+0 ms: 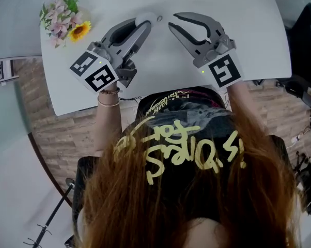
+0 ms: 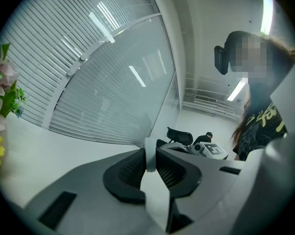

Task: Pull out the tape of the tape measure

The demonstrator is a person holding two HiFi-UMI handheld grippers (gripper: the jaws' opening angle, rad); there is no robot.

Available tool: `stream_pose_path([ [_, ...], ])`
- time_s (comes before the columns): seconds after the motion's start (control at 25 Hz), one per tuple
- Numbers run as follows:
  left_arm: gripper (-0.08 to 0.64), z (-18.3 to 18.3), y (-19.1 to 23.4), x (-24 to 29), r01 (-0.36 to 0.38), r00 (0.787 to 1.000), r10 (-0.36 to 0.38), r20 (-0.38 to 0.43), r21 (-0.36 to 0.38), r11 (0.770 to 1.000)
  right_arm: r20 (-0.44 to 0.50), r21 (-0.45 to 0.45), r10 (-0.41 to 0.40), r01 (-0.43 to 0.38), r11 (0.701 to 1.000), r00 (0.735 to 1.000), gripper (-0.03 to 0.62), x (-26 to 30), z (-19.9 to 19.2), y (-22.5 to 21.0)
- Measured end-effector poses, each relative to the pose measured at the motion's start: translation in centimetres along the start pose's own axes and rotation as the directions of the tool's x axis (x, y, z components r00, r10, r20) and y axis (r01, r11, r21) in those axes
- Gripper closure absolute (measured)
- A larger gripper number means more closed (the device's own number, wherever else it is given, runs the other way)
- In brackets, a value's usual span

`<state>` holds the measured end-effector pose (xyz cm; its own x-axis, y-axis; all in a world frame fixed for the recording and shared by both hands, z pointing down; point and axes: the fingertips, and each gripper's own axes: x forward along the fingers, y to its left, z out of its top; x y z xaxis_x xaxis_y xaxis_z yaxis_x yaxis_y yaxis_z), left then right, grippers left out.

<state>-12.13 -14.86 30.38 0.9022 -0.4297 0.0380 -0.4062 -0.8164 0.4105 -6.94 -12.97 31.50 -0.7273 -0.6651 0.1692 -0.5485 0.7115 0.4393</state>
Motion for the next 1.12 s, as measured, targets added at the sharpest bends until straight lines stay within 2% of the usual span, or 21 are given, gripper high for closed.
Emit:
stream_pose_path([
  [0.08, 0.499, -0.2, -0.2, 0.2, 0.005, 1.0, -0.005, -0.006, -0.004, 1.0, -0.006, -0.005, 0.026, -0.026, 1.0, 1.0, 0.503, 0.4, 0.1, 0.7],
  [0.32, 0.497, -0.4, -0.7, 0.6, 0.026, 0.999, -0.027, -0.028, -0.017, 1.0, -0.041, -0.1, 0.065, -0.069, 0.993, 0.997, 0.429, 1.5, 0.9, 1.7],
  [0.56, 0.498, -0.4, -1.3, 0.7, 0.027, 0.999, -0.029, -0.038, -0.04, 0.999, -0.052, -0.187, 0.072, -0.081, 0.979, 0.996, 0.417, 1.5, 1.5, 2.1],
  [0.68, 0.497, -0.8, -1.4, 0.9, 0.035, 0.998, -0.037, -0.051, -0.038, 0.999, -0.058, -0.219, 0.085, -0.095, 0.971, 0.995, 0.388, 1.8, 1.5, 2.5],
  [0.88, 0.497, -1.1, -2.2, 1.4, 0.052, 0.996, -0.055, -0.064, -0.039, 0.998, -0.061, -0.247, 0.076, -0.089, 0.965, 0.995, 0.388, 1.8, 1.7, 2.6],
  [1.12, 0.488, -1.3, -2.9, 1.6, 0.061, 0.997, -0.06, -0.048, 0.028, 0.998, -0.062, -0.267, 0.053, -0.067, 0.961, 0.997, 0.388, 1.0, 1.6, 2.5],
])
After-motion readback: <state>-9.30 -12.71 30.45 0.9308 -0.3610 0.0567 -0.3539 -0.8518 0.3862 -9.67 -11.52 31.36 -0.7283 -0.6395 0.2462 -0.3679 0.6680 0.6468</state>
